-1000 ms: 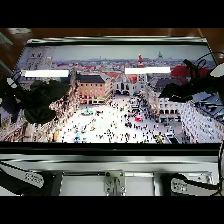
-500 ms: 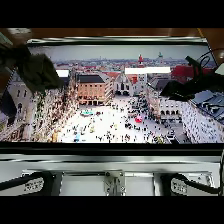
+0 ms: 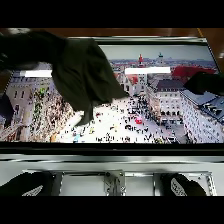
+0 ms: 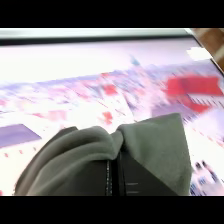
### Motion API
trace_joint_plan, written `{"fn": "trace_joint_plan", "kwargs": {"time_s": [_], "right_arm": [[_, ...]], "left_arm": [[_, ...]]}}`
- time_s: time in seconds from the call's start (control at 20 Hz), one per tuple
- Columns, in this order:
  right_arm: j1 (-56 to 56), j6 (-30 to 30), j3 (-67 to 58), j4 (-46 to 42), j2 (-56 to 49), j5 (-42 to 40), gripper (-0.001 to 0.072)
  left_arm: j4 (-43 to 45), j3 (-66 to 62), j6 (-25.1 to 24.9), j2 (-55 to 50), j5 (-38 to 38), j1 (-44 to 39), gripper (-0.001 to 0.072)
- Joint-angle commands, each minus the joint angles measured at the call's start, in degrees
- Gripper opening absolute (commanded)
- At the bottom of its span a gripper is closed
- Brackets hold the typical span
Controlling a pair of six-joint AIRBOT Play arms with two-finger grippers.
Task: Fold the shirts.
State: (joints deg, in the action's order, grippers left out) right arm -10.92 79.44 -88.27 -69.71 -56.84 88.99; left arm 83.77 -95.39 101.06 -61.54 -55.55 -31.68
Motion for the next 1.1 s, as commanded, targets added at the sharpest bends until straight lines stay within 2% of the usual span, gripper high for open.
{"fn": "trace_joint_plan", "kwargs": {"time_s": [0.0, 0.05, 0.1, 0.15, 0.25, 0.3, 0.35, 0.4, 0.55, 0.65, 0.75, 0.9, 1.05], "right_arm": [[0.0, 2.4, -0.3, -9.9, 4.2, 7.2, 0.0682], [0.0, 2.7, 0.6, -10.2, 4.2, 8.7, 0.0681], [0.0, 4.0, 2.2, -10.2, 4.2, 9.3, 0.0648], [0.0, 5.2, 4.5, -10.2, 4.2, 9.4, 0.0580], [0.0, 5.9, 11.4, -8.7, 4.2, 8.9, 0.0574], [0.0, 5.6, 15.0, -6.8, 4.2, 7.6, 0.0577], [0.0, 4.7, 18.9, -3.9, 4.2, 5.5, 0.0667], [0.0, 2.8, 22.3, -1.0, 4.1, 3.3, 0.0685], [0.0, 1.8, 28.9, 0.6, 3.2, -3.7, 0.0685], [0.0, 1.9, 29.8, 0.5, 0.9, -4.9, 0.0684], [0.0, 1.7, 29.8, 0.7, -2.3, -4.8, 0.0684], [0.0, -0.5, 29.8, 3.7, -8.2, -4.8, 0.0684], [0.0, -3.4, 29.8, 8.5, -14.6, -4.7, 0.0684]], "left_arm": [[0.2, 7.7, 3.0, -2.8, 0.1, -10.4, 0.0037], [0.2, 11.3, 3.2, -4.3, 0.1, -12.1, 0.0037], [0.2, 15.4, 3.3, -6.1, 0.1, -13.7, 0.0036], [0.2, 19.2, 4.2, -8.0, 0.1, -14.8, 0.0037], [-1.0, 26.2, 6.7, -12.5, 0.1, -16.4, 0.0038], [-4.3, 28.2, 6.6, -14.6, 0.0, -16.5, 0.0112], [-6.1, 29.0, 6.7, -16.1, -0.2, -16.4, 0.0394], [-6.2, 28.8, 6.7, -16.9, -1.3, -16.0, 0.0698], [-3.6, 26.0, 2.4, -14.8, -11.1, -9.5, 0.0718], [-3.8, 25.7, -0.2, -10.8, -15.9, -2.3, 0.0718], [-7.5, 28.2, -2.2, -6.6, -19.9, 3.9, 0.0718], [-14.5, 39.9, -3.8, -2.4, -18.0, 7.3, 0.0718], [-28.1, 53.0, -4.1, -2.3, -6.1, 6.4, 0.0718]]}}
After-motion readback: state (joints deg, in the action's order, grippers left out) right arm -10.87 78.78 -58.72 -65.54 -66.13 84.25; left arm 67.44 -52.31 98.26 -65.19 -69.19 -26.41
